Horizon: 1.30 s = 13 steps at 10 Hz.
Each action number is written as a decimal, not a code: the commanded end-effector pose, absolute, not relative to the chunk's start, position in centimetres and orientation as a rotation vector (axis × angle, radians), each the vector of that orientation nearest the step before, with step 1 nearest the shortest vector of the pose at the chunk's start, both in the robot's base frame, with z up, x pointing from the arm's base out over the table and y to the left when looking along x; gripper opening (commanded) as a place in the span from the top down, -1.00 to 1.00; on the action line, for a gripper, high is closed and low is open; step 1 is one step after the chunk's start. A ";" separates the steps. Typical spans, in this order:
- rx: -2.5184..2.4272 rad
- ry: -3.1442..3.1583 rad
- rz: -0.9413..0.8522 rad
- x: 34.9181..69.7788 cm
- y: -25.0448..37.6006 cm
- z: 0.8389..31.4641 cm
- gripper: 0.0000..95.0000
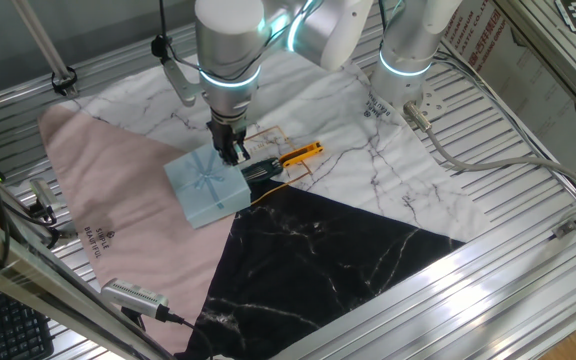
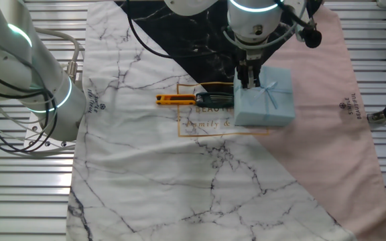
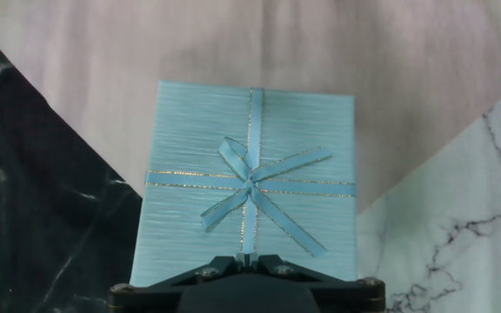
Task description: Slide the outer casing onto the gift box
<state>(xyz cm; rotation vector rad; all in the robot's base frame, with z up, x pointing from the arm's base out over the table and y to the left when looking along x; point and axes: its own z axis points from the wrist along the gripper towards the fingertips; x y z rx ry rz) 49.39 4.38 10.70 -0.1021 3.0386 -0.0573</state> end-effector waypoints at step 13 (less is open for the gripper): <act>-0.097 3.044 -0.058 49.3 4.3 9.7 1.00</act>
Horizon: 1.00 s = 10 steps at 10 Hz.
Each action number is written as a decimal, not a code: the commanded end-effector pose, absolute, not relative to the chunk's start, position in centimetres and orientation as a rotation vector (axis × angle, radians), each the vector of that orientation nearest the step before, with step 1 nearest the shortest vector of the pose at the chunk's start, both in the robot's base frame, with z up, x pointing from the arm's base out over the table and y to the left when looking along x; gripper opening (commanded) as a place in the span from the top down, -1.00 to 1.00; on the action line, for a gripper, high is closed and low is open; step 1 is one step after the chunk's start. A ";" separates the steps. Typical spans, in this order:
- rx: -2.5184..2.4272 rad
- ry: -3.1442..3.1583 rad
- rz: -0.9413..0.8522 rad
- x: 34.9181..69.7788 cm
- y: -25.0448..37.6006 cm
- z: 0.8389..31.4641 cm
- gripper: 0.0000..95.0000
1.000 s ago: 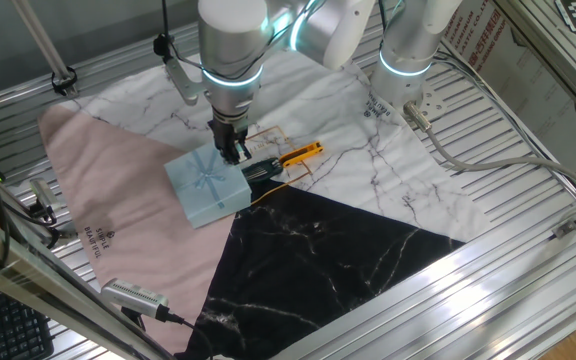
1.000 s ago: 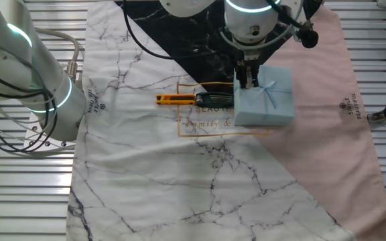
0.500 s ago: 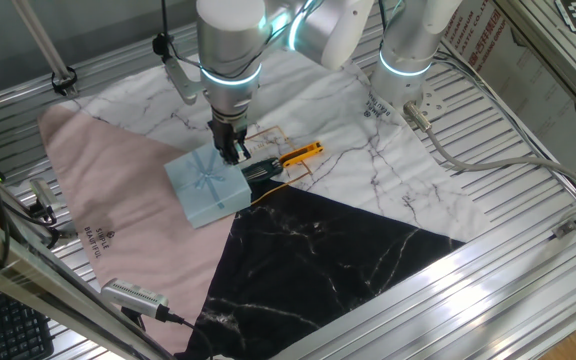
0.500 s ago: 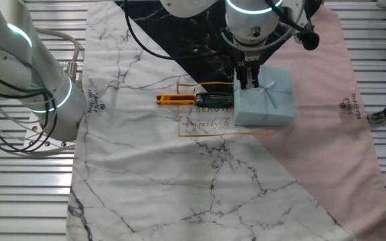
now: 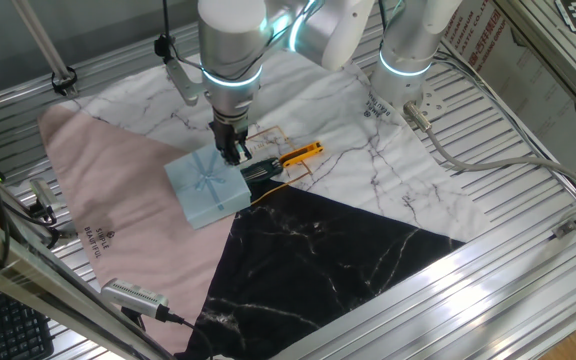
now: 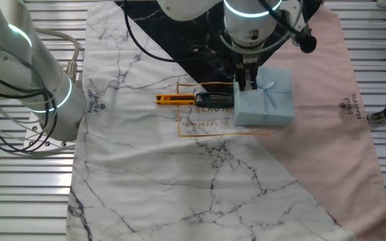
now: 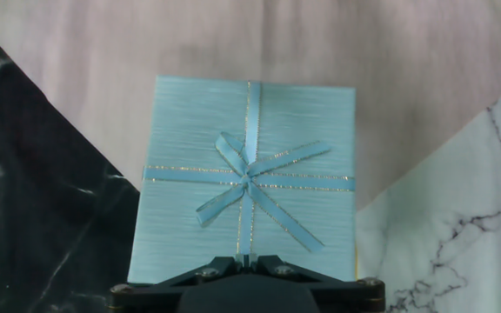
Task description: Slide the outer casing onto the gift box
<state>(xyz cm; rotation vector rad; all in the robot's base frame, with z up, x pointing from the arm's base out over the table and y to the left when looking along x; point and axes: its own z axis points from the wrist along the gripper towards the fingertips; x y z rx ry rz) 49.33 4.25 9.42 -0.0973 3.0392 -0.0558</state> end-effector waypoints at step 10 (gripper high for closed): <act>-0.110 3.046 -0.086 50.2 4.4 8.3 1.00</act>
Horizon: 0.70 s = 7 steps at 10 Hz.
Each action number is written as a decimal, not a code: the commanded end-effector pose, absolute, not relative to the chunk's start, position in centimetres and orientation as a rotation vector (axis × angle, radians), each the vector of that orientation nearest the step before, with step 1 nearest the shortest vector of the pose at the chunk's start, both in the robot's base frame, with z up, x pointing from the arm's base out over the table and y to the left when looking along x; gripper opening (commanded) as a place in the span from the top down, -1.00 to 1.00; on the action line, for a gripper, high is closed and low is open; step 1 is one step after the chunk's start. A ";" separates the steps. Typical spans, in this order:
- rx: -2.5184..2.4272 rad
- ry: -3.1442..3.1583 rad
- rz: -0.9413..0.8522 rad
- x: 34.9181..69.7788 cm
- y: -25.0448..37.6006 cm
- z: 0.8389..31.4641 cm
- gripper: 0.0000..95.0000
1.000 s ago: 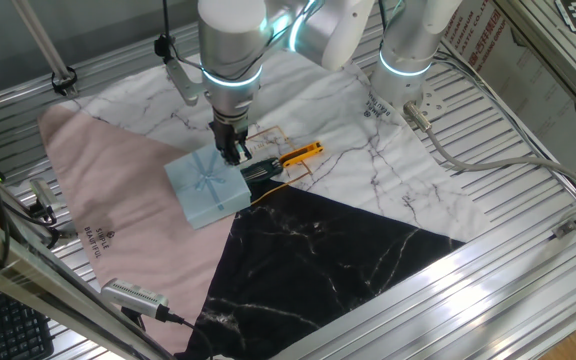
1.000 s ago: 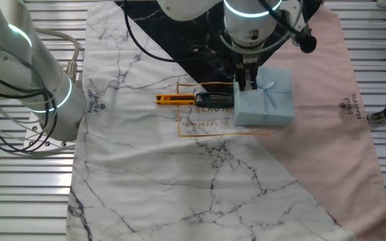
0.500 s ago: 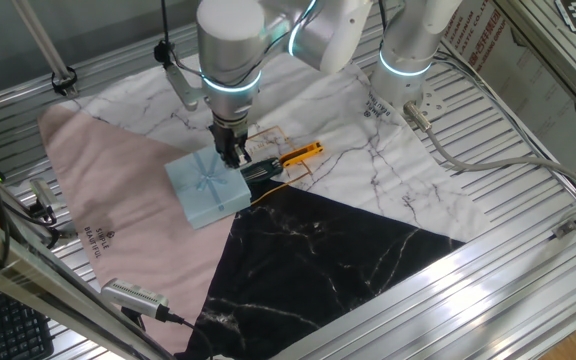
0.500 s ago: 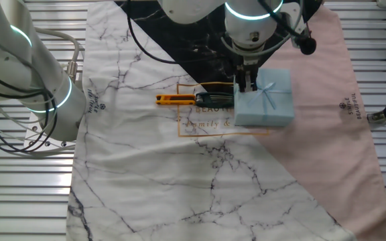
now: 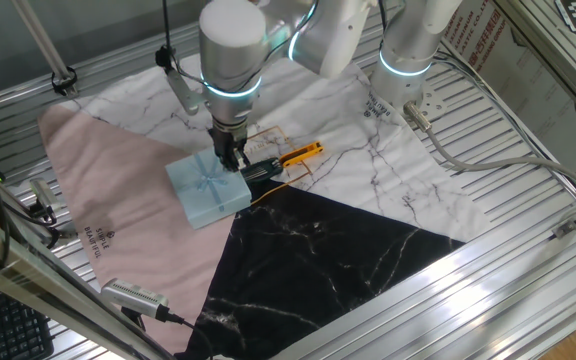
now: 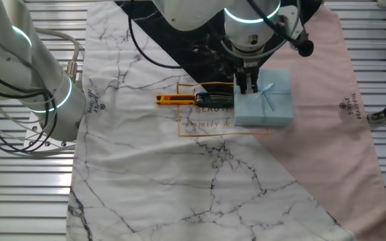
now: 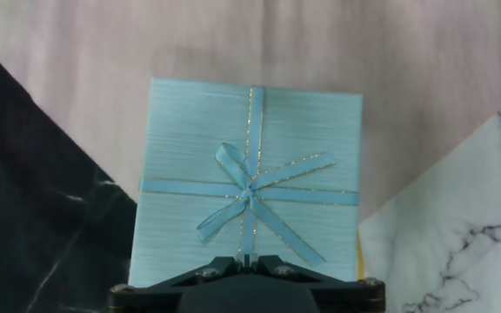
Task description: Slide the outer casing onto the gift box
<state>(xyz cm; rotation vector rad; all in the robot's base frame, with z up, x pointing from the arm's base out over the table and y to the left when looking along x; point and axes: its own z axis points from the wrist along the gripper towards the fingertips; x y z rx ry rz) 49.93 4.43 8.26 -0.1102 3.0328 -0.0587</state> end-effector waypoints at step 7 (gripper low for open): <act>-0.137 3.104 -0.119 52.2 4.3 11.3 1.00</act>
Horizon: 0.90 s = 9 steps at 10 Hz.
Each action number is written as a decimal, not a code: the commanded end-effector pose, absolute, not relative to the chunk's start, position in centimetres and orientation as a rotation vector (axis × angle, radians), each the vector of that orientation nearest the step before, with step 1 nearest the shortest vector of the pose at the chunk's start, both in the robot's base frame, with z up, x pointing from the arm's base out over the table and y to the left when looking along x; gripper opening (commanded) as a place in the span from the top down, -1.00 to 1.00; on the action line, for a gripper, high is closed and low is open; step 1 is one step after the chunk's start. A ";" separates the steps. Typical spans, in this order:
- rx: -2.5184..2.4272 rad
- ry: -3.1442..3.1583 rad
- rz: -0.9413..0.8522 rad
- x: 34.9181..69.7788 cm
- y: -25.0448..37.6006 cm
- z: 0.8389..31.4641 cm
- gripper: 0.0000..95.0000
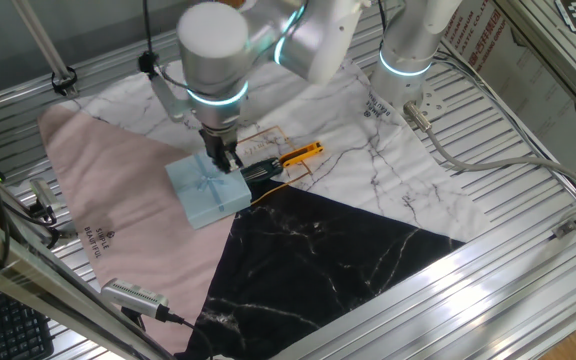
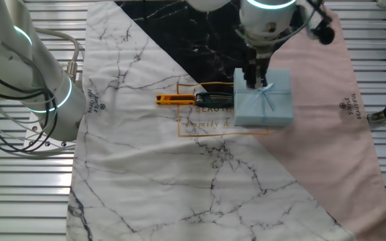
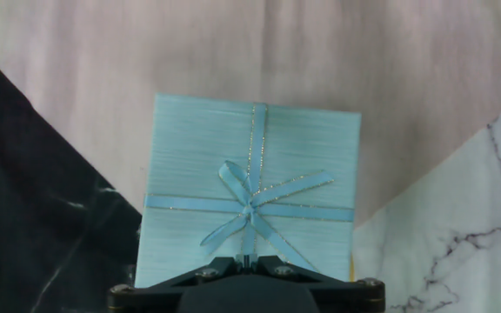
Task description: Slide the outer casing onto the gift box
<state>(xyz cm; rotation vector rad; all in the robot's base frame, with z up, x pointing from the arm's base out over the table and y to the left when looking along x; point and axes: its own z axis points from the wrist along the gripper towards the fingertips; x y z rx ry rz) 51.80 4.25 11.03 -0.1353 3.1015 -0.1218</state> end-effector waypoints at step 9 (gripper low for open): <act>-0.166 3.112 -0.118 57.8 4.3 18.3 1.00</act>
